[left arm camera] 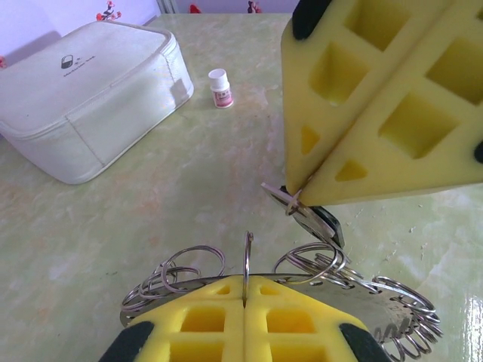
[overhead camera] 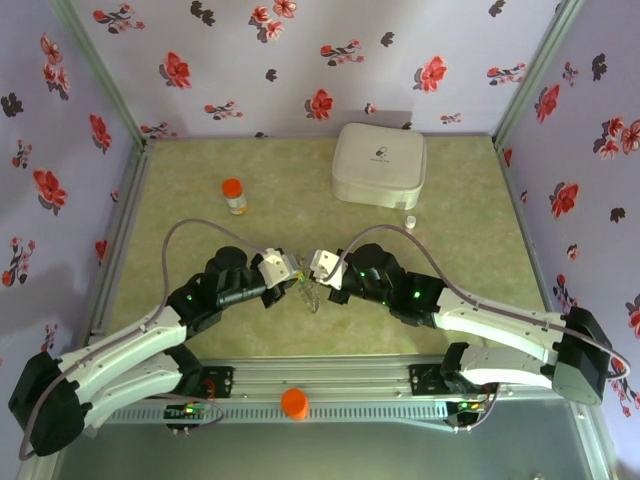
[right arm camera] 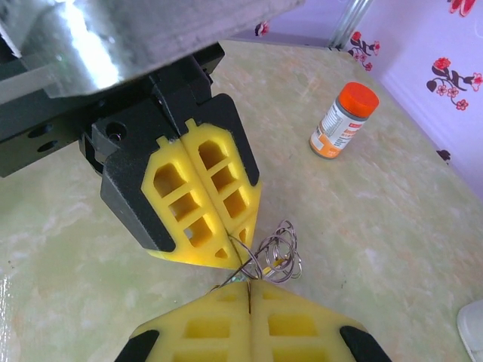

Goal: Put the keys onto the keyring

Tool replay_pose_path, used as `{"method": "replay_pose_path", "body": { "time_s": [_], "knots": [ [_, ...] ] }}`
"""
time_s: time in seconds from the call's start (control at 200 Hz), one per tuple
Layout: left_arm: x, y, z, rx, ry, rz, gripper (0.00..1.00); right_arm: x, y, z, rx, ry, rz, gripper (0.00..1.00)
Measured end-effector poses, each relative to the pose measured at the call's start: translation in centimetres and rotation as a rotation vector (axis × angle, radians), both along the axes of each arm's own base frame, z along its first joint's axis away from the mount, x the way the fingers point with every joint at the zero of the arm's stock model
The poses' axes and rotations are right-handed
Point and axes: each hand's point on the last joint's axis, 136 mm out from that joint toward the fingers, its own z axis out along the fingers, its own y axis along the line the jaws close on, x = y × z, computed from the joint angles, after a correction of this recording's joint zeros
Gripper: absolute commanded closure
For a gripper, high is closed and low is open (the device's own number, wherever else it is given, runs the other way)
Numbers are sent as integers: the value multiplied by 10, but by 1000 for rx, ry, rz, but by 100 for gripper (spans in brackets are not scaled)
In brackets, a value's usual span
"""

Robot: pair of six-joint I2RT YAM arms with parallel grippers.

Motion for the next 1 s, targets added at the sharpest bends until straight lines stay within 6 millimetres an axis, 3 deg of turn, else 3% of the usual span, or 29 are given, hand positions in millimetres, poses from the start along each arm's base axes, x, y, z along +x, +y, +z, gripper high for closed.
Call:
{"method": "replay_pose_path", "body": {
  "time_s": [0.45,1.0],
  "knots": [
    [-2,-1,-1,1,1,-6,100,2,3,-12,-7,57,-22,100],
    [-4,-2,-1,1,1,-14,100,5,4,-8,28,79,-51,100]
  ]
}}
